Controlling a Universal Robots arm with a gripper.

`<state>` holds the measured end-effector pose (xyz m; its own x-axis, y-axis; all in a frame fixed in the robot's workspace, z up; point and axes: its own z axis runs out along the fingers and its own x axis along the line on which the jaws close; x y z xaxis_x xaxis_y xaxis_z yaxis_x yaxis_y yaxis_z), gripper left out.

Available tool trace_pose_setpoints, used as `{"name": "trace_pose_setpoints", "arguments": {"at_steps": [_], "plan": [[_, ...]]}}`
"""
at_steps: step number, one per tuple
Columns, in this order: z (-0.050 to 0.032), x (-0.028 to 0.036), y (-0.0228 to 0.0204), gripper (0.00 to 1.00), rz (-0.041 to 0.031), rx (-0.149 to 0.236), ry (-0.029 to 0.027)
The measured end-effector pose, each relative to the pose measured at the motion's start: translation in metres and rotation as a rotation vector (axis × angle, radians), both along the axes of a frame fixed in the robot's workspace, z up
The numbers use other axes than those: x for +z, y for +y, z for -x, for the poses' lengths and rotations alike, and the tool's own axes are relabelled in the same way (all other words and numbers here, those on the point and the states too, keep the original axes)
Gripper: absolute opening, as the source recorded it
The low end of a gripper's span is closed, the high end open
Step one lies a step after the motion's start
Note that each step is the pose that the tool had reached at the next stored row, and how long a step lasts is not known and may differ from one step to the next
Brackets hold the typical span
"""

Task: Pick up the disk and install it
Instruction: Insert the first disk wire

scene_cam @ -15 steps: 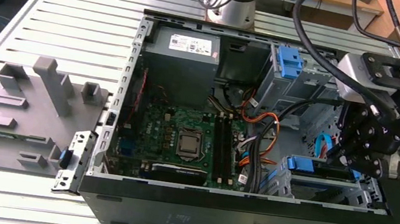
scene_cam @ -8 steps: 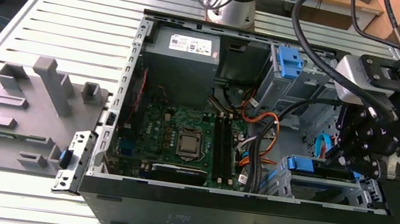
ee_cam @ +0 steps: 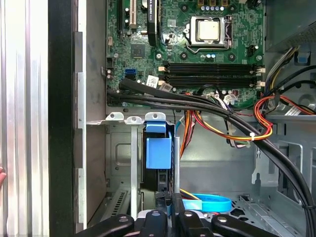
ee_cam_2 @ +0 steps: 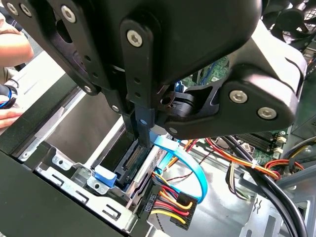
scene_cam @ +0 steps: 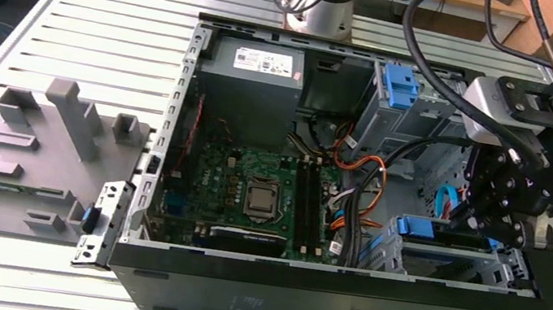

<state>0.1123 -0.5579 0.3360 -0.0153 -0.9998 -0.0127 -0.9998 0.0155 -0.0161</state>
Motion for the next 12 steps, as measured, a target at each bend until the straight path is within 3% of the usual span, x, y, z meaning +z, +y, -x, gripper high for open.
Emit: {"name": "trace_pose_setpoints", "arguments": {"at_steps": [12], "plan": [[0.0000,-0.0043,0.0000,0.16,0.0002,0.000,0.0000]]}}
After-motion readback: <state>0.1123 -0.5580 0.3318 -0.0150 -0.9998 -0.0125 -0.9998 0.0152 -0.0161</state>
